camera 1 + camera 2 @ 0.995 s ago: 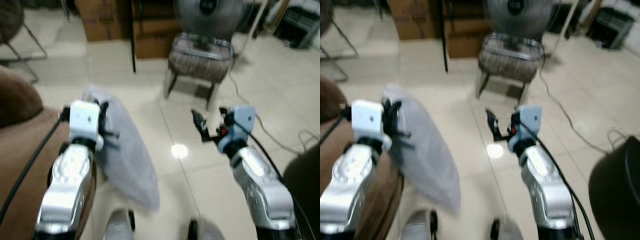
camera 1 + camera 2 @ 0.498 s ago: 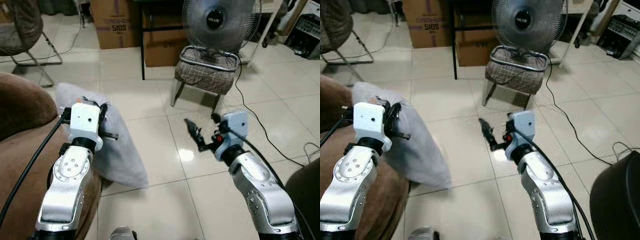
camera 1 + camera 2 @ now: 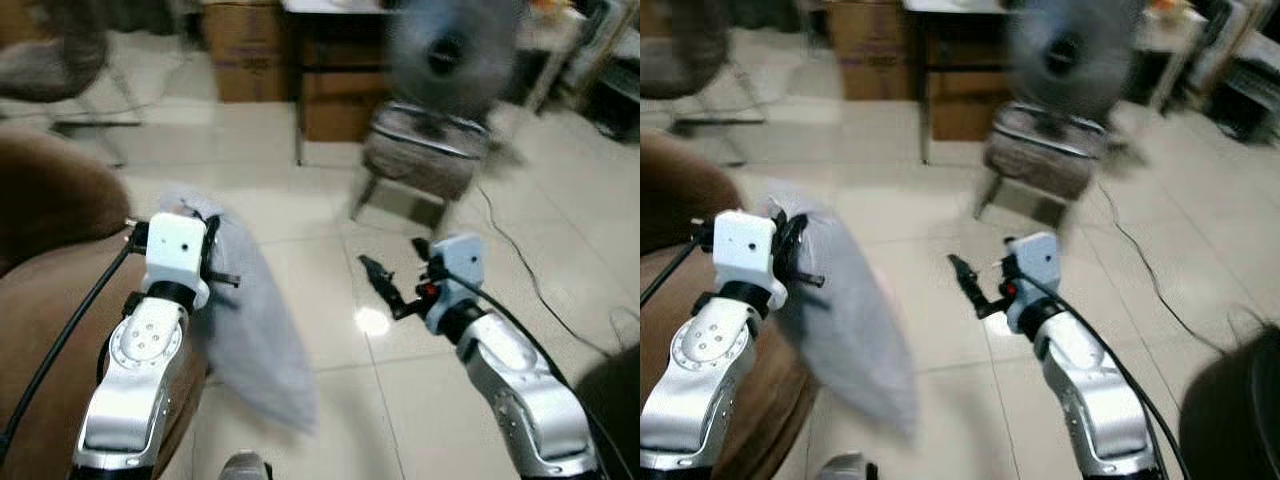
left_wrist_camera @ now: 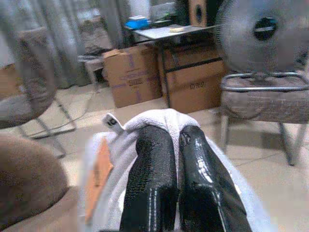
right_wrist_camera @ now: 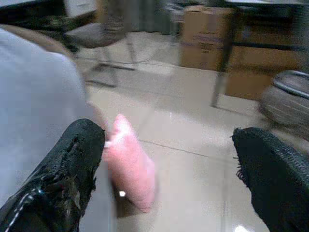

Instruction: Move the pillow to the sofa from floor

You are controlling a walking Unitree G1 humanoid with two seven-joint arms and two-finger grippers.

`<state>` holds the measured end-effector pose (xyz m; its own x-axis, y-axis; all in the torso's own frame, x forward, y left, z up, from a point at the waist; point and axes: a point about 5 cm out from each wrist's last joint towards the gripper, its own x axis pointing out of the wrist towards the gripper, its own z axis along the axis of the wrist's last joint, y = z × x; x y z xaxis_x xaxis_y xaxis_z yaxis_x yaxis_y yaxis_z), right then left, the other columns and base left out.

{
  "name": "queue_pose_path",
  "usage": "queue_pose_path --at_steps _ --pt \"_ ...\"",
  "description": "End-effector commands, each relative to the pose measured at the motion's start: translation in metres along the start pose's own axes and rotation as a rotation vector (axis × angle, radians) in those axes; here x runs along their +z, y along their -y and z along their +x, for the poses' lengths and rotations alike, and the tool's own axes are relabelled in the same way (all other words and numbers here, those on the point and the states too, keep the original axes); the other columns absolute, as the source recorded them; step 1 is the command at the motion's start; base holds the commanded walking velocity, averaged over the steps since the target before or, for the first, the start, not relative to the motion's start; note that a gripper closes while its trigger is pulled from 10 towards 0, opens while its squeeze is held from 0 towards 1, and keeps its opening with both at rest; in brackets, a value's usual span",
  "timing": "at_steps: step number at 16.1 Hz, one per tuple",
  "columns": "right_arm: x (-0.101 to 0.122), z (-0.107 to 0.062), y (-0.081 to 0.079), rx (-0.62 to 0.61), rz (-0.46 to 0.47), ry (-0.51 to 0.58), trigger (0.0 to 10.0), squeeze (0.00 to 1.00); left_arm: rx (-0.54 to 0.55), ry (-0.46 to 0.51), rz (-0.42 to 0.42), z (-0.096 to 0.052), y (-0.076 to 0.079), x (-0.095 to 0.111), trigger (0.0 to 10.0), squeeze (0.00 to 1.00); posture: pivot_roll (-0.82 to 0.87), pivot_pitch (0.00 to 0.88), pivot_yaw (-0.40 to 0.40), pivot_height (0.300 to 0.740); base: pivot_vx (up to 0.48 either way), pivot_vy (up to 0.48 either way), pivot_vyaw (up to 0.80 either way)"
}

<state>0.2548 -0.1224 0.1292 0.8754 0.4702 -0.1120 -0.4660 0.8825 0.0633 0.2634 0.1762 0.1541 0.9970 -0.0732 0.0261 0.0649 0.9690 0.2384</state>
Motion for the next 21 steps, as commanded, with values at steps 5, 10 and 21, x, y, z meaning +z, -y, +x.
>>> queue_pose_path --at_steps 5,10,21 --pt "0.005 0.002 -0.001 -0.006 -0.002 0.039 10.0 0.0 0.003 0.09 0.029 0.003 -0.006 0.018 10.0 0.0 0.11 0.0 -0.023 0.74 0.0 0.0 0.8" --pt "-0.002 -0.003 0.022 -0.2 0.003 0.037 10.0 0.0 -0.051 0.093 0.05 0.01 -0.001 0.019 10.0 0.0 0.08 0.0 0.023 0.74 0.0 0.0 0.8" --pt "0.007 -0.025 0.03 -0.377 0.051 0.118 10.0 0.0 -0.148 0.101 -0.003 0.026 0.02 0.017 10.0 0.0 -0.01 0.0 0.091 0.74 0.0 0.024 0.58"
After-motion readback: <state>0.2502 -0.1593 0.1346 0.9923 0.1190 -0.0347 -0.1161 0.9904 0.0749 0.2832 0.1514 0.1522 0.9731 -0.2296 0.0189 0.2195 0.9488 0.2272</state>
